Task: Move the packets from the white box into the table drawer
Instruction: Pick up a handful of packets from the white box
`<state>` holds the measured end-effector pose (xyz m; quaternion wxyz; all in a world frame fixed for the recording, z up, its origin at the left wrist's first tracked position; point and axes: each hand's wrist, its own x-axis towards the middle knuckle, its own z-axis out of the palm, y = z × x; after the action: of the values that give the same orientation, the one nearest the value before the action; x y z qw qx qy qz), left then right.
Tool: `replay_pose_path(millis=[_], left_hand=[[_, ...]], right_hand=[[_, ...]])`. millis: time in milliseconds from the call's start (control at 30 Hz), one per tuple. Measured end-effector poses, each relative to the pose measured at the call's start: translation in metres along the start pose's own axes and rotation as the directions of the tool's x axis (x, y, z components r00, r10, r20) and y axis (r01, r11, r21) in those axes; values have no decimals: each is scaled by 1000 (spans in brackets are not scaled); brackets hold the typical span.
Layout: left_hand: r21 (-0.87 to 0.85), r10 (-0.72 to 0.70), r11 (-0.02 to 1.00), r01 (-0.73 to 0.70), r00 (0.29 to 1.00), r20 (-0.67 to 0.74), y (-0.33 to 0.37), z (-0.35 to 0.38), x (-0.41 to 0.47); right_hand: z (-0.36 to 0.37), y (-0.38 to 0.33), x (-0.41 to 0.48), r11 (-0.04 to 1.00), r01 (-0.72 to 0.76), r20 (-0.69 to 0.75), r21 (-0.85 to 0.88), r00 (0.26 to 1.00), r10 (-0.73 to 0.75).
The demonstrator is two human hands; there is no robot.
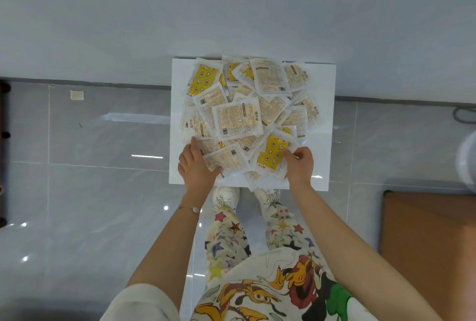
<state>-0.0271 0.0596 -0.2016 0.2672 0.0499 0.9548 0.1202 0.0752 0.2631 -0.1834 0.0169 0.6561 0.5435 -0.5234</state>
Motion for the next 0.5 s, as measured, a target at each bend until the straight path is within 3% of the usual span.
replay_pose_path(millis=[133,267,400,500], left_hand=[[18,-41,999,40,998,53,0,-2,1],[-74,-51,996,56,996,75,3,-5,4],[-317,-96,942,115,993,74,6,-8,2],[-529,-238,812,248,967,90,5,-8,1]], right_hand=[[0,-8,-2,996,-45,-39,76,998,48],[-3,-3,0,978,-130,-64,161,988,142],[-19,8,4,955,-179,-186,237,956,226],[-30,14,5,930,-222,-133,294,954,269]])
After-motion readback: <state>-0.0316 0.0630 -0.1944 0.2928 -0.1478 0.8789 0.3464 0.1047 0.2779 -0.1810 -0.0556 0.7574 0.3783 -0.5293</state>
